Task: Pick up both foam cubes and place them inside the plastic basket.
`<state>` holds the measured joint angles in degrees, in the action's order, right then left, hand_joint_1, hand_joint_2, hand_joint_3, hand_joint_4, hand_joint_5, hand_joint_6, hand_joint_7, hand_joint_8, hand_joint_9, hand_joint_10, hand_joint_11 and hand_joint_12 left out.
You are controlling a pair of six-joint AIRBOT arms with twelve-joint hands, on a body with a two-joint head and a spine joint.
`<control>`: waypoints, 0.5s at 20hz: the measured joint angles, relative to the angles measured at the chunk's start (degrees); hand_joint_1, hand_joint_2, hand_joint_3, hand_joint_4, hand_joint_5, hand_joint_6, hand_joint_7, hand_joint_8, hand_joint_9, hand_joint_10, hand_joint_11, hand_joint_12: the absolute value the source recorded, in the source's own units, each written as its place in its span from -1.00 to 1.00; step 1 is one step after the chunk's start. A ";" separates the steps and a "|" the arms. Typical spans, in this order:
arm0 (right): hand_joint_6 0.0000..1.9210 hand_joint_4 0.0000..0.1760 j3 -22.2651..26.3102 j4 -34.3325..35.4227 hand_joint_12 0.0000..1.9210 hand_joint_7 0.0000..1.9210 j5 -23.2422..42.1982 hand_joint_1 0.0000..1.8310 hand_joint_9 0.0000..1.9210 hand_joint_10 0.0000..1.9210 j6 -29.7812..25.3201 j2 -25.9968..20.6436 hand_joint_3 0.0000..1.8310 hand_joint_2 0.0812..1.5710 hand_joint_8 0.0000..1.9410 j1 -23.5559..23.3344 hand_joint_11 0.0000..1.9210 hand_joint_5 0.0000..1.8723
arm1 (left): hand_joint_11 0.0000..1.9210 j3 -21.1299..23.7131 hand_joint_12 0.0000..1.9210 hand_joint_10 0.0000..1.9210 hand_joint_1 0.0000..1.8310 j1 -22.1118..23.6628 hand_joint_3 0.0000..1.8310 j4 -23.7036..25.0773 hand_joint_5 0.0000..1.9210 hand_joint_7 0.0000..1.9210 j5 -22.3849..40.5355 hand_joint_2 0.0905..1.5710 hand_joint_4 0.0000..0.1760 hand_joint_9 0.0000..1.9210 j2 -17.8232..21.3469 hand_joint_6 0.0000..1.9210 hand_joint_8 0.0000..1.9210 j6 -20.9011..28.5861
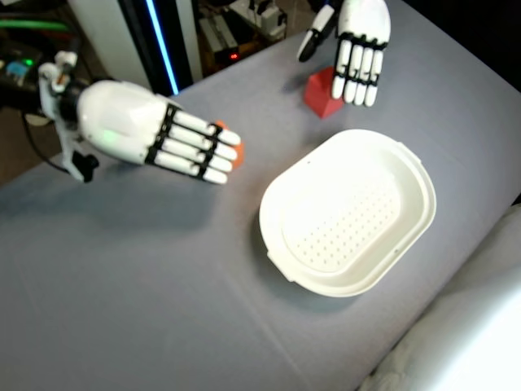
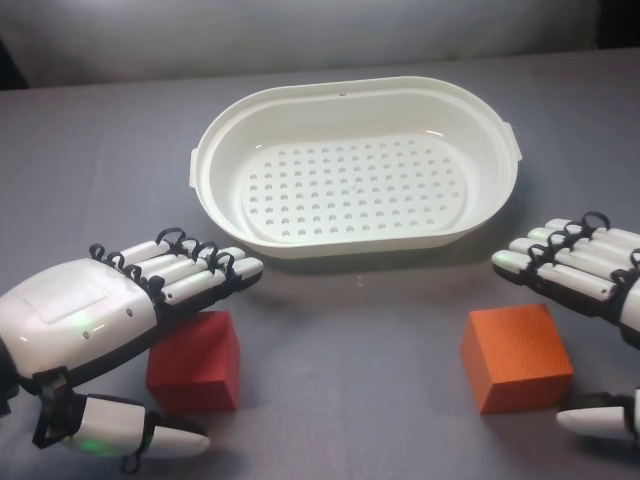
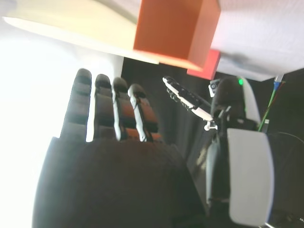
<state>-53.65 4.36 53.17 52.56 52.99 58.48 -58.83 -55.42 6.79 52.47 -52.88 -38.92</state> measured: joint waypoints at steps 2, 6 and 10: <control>-1.00 -1.00 -1.22 -0.13 -1.00 -1.00 -2.12 -0.29 -1.00 -1.00 0.00 1.57 -1.00 0.31 -1.00 -1.27 -1.00 -1.00 | -1.00 -0.68 -0.26 -0.99 -0.22 0.00 -1.00 -0.42 -1.00 -0.91 -0.59 0.19 -0.94 -0.83 -0.59 -1.00 -0.99 -0.02; -1.00 -1.00 -3.13 -0.50 -1.00 -1.00 -4.66 -0.32 -1.00 -1.00 -0.07 4.13 -1.00 0.34 -1.00 -3.37 -1.00 -1.00 | -1.00 -1.16 -0.15 -0.99 -0.12 0.02 -1.00 -0.42 -0.99 -0.91 -0.85 0.19 -0.87 -0.81 -0.96 -1.00 -1.00 0.00; -1.00 -1.00 -4.74 0.15 -0.49 -0.88 -6.73 -0.23 -0.87 -0.98 -0.22 5.81 -1.00 0.35 -0.99 -4.20 -1.00 -1.00 | -1.00 -1.81 0.44 -0.91 -0.02 0.35 -1.00 -0.61 -0.90 -0.65 -1.44 0.25 -1.00 -0.59 -1.70 -0.99 -0.97 0.02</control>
<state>-58.39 4.51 46.44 52.34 58.81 54.28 -60.64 -55.07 6.17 51.03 -54.59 -38.89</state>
